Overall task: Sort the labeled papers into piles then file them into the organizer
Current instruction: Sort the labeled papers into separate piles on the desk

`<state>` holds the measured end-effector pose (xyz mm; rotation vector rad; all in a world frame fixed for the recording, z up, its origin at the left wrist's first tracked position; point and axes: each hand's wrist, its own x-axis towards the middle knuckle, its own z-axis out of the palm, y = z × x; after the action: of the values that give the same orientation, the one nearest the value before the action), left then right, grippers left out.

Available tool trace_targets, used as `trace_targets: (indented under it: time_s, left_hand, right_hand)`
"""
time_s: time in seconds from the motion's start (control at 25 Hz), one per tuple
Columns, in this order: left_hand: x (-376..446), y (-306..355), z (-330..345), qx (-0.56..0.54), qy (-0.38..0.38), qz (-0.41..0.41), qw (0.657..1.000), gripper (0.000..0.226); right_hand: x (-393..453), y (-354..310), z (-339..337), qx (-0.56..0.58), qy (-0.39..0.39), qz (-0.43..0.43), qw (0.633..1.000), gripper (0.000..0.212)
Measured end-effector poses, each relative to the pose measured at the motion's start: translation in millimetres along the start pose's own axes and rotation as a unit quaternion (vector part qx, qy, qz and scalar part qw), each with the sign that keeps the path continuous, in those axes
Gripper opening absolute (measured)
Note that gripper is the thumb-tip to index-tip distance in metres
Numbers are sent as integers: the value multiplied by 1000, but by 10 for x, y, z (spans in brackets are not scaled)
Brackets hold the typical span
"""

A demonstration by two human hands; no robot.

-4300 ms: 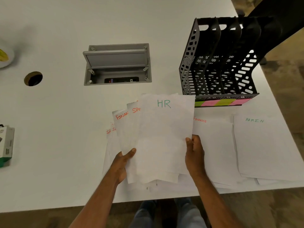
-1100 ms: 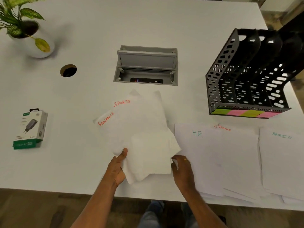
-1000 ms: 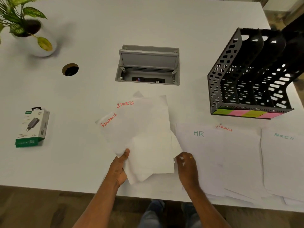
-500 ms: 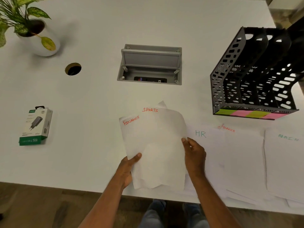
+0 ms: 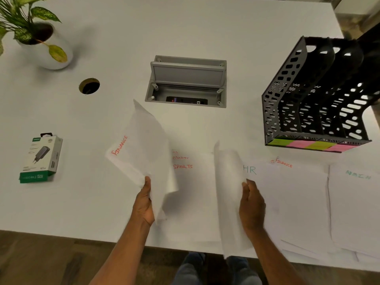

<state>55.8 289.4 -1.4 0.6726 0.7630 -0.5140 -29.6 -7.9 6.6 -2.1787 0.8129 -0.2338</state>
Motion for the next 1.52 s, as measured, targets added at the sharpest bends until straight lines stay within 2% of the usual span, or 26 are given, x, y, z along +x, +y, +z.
trace_targets:
  time_s: [0.08,0.12,0.24,0.32,0.36,0.44,0.48,0.52,0.56,0.64,0.72,0.76,0.84,0.92,1.12,1.32,1.44,1.52]
  left_hand:
    - [68,34,29,64,52,-3,997,13]
    - [82,42,52,78,67,-6,995,17]
    - [66,36,99,74,4,4,997,39]
    - [46,24,106,128,-19,15,992,45]
    - [57,12,129,158,-14,19,987,46]
    - [81,-21,191,205,6,29,978,50]
    - [86,-52,242,225,13,28,974,51]
    - [88,-95,291,242,16,27,970,50]
    - [101,-159,347,257,16,25,966,49]
    - [112,-273,451,278,9,25,960,52]
    - [120,-384,560,282,-3,27,959,53]
    - [128,-432,613,280,-12,28,960,52]
    - [131,-504,727,280,-22,32,959,51]
    - [130,-554,812,289,-20,35,957,52]
    - [195,-757,873,324,-18,25,946,43]
    - [244,-1265,1104,342,-9,-6,940,42]
    - [228,-1638,1389,357,-37,-27,933,48]
    - [229,-1874,1586,333,-52,-27,941,50]
  right_hand:
    - [-164,61,156,-18,-22,-17,999,41]
    - [-227,62,235,-19,-31,-12,999,41]
    - [-319,74,434,19,-86,-2,996,32]
    - [-301,80,418,141,-146,11,979,42]
    - [-252,74,371,185,-144,31,972,43]
    - [-85,15,224,230,-103,109,962,31]
    - [20,-41,129,273,-100,150,945,28]
    - [137,-75,33,315,-113,176,926,38]
    - [240,-106,-81,345,-135,189,910,48]
    - [364,-150,-227,333,-157,164,915,40]
    - [395,-106,-295,233,-123,110,958,21]
    - [404,-23,-324,195,-81,91,973,23]
    - [404,185,-432,194,7,102,976,28]
    - [407,369,-592,206,60,126,969,22]
    - [473,736,-1031,194,83,139,968,20]
    - [668,1266,-1744,146,120,147,971,20]
    - [787,1570,-2173,134,122,157,971,17]
    - [876,1732,-2395,120,124,156,973,18]
